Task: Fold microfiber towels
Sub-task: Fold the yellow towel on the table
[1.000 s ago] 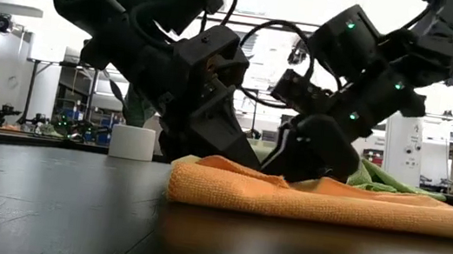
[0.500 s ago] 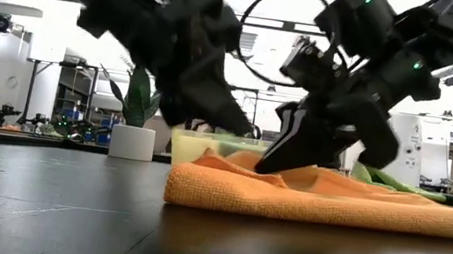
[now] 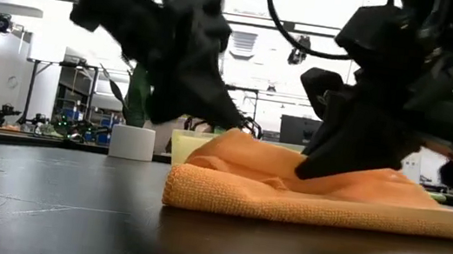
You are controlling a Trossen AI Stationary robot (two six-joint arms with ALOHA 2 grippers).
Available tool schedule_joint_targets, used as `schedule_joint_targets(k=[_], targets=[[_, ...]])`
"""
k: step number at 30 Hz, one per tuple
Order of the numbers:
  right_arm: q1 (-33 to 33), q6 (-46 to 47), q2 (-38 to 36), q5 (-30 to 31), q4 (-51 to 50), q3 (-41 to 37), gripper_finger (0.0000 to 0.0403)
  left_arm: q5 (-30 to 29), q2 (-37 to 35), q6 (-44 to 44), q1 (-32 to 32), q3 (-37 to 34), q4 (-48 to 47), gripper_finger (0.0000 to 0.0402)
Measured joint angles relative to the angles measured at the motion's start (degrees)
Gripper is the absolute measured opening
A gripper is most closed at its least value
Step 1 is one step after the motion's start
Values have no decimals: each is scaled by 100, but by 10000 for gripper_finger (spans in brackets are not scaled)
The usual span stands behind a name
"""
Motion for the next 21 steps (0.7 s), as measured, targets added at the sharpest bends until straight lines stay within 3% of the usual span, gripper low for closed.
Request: schedule_joint_targets(k=[3, 9, 12, 16, 21], targets=[[75, 82, 3, -132, -5, 0, 9, -69, 358, -385, 15, -3, 183, 91], [74, 356, 151, -257, -96, 2, 9, 1445, 1030, -415, -5, 75, 1780, 151], [70, 469, 188, -242, -119, 2, 9, 1708, 1319, -408, -69, 242, 2121, 173], [59, 490, 190, -217, -123, 2, 8, 1747, 1616, -407, -81, 427, 2036, 178], [33, 532, 190, -214, -128, 2, 8, 1742, 1678, -338, -81, 479, 2045, 155]])
